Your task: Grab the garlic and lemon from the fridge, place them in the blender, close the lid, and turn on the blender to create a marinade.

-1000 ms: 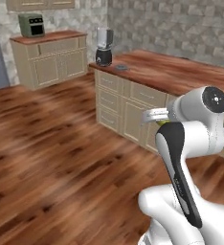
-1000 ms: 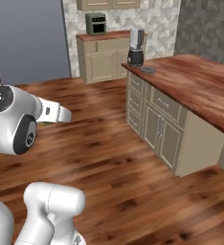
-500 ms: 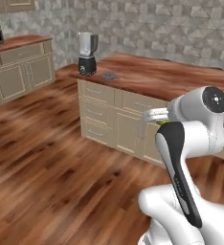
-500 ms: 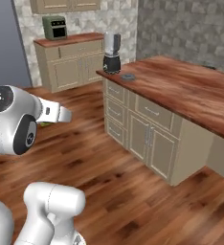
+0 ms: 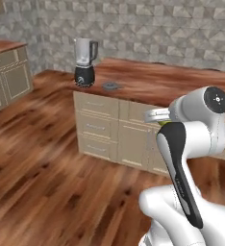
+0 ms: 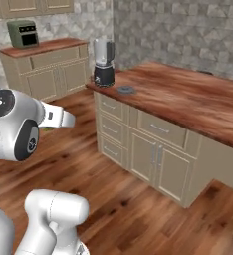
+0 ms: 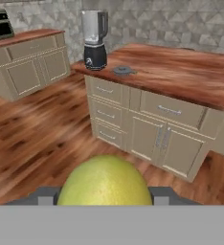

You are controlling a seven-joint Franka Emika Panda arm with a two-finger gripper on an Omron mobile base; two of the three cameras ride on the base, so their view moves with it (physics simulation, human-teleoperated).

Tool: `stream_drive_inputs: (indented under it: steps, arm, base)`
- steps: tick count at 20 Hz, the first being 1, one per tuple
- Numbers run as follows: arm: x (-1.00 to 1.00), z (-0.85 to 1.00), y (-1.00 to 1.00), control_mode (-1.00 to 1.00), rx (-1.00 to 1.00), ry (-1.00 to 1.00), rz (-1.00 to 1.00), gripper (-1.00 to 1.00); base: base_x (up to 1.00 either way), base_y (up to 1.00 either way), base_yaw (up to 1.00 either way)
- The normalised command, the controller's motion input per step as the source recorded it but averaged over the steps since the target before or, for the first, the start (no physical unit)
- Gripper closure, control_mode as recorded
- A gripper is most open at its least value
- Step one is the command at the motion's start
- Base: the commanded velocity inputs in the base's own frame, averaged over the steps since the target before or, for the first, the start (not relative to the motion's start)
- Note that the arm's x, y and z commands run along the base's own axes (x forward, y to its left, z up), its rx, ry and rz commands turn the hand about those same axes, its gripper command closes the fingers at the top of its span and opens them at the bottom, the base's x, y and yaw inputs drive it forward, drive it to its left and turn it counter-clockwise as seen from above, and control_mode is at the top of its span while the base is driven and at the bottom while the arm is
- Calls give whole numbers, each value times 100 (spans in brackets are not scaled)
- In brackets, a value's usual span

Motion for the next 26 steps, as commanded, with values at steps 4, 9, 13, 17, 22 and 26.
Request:
stream_drive_inputs:
  steps: [4, 9, 13, 17, 22, 26]
  arm:
    - [0, 0, 0, 100, 0, 0, 0, 100]
    - [0, 0, 0, 100, 0, 0, 0, 100]
    - [0, 0, 0, 100, 0, 0, 0, 100]
    - [0, 0, 0, 100, 0, 0, 0, 100]
    - [0, 0, 0, 100, 0, 0, 0, 100]
    - [0, 0, 0, 100, 0, 0, 0, 100]
  base:
    - [100, 75, -27]
    - [100, 70, -27]
    - [100, 67, -28]
    - [100, 64, -30]
    - [95, 54, -32]
    - [85, 39, -32]
